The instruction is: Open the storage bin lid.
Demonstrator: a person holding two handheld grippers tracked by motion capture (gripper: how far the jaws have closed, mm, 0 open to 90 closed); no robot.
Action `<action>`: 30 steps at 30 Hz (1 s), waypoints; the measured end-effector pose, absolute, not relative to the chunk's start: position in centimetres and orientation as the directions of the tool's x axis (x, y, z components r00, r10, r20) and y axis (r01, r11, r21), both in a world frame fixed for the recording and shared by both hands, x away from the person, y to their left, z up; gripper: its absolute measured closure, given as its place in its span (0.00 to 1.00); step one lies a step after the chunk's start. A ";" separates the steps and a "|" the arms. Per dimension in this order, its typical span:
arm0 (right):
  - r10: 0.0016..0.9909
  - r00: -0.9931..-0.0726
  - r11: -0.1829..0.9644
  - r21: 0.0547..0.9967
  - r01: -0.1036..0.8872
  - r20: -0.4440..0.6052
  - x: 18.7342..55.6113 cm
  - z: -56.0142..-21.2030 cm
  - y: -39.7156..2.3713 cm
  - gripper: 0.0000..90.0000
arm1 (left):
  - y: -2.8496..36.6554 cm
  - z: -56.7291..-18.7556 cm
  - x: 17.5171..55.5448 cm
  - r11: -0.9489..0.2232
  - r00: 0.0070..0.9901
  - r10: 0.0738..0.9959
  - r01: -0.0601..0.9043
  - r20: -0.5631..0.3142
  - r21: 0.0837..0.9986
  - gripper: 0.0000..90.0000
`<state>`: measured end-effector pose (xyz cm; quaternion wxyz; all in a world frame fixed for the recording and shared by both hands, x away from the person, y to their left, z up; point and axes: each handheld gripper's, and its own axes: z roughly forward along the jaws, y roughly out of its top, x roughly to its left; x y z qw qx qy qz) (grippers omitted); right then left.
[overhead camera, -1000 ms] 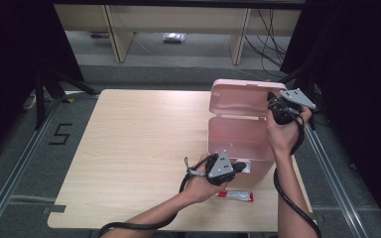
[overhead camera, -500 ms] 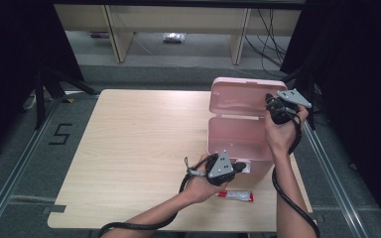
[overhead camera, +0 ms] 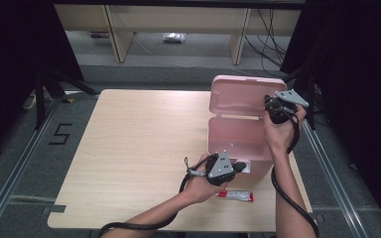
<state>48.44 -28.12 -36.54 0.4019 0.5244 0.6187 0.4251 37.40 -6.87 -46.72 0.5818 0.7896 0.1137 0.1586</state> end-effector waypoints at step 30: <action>0.988 -0.142 0.117 0.917 0.381 -0.067 49.9 -38.2 -28.2 1.00 | -6.9 -46.7 37.4 -0.297 0.923 0.365 -0.004 0.117 0.955 1.00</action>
